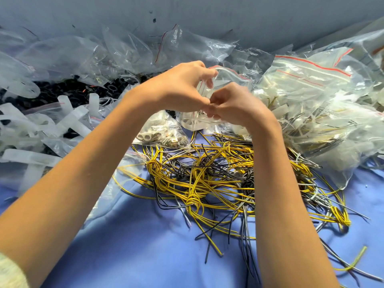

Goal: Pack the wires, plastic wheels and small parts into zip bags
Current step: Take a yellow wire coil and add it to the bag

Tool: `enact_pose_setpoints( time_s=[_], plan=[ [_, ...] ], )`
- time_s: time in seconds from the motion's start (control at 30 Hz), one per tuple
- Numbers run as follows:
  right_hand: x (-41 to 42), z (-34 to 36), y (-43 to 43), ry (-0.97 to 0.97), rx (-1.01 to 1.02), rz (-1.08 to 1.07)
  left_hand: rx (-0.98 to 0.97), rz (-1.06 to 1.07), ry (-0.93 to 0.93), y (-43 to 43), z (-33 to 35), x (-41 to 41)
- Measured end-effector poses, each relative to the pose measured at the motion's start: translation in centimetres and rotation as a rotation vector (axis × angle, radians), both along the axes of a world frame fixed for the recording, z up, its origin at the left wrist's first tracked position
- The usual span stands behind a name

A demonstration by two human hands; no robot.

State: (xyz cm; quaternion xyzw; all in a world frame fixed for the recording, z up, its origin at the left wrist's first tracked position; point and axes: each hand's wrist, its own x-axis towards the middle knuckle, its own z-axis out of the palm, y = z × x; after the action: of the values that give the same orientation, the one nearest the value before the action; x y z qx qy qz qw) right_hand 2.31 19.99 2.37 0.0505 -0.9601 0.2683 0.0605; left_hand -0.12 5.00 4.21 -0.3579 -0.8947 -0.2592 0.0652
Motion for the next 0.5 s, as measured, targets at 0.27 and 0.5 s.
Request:
enact_pose_setpoints(
  time_s=[0.27, 0.5],
  plan=[
    [-0.2, -0.7, -0.9, 0.066, 0.035, -0.115, 0.039, -0.063, 0.028, 0.7, -0.1, 0.3],
    [0.6, 0.1, -0.9, -0.159, 0.214, 0.129, 0.002, -0.029, 0.003, 0.3, -0.2, -0.1]
  ],
)
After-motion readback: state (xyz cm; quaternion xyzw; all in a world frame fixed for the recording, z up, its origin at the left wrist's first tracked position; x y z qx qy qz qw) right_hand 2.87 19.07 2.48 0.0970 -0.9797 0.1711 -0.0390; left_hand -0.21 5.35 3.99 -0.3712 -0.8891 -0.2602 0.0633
